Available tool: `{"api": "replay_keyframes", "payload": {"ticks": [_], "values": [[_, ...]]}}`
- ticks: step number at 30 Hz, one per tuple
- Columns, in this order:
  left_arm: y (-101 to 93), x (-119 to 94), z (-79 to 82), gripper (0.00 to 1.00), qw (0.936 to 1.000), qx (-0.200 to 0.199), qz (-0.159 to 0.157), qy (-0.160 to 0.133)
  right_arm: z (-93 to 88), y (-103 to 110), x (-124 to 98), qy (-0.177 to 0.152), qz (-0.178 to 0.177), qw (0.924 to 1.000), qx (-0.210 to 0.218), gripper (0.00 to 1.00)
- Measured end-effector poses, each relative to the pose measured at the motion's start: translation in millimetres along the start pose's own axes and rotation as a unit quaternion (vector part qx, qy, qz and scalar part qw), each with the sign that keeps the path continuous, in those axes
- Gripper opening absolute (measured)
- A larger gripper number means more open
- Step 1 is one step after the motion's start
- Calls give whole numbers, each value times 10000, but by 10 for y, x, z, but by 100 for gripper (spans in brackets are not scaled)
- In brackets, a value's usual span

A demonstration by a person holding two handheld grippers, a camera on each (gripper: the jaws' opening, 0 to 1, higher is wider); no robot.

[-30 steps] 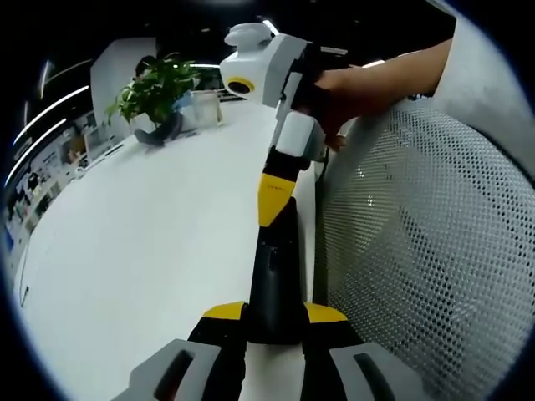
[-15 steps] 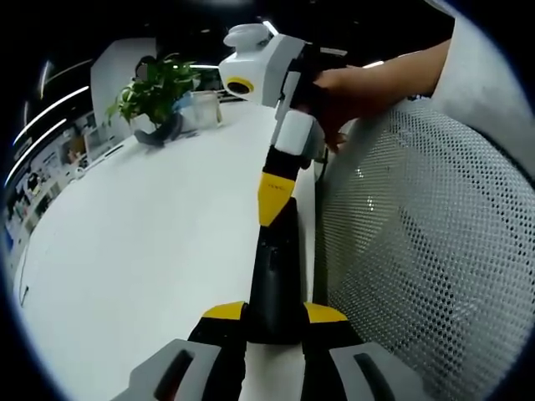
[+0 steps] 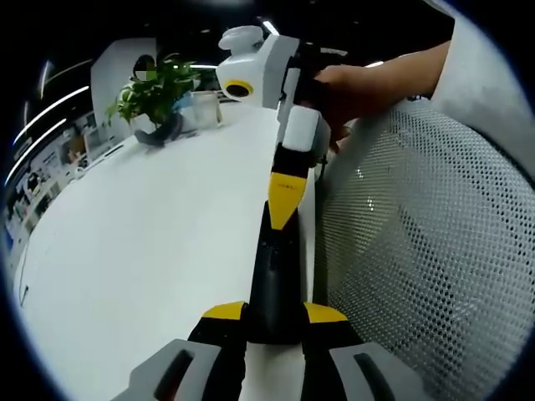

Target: Press the specified remote control buttons in sequence, fully releasing each button before pressing the next.

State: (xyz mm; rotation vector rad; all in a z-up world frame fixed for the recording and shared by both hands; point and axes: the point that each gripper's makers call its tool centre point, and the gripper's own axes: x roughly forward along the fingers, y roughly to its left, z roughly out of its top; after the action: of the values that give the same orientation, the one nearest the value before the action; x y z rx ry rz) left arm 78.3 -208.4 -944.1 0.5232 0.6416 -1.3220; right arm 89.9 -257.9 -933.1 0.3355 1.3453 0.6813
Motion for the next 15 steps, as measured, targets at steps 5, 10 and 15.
{"api": "replay_keyframes", "payload": {"ticks": [5,10,15], "values": [[-2,-1,-1,24,10000,-1,-1,0,-8,-5,0,17,-22,10000,-38,0],[-6,-2,-1,24,10000,-1,2,1,-19,4,6,38,-74,9999,-120,0],[-9,-6,1,24,10000,1,0,2,-23,-3,11,34,-148,9996,-240,0]]}}
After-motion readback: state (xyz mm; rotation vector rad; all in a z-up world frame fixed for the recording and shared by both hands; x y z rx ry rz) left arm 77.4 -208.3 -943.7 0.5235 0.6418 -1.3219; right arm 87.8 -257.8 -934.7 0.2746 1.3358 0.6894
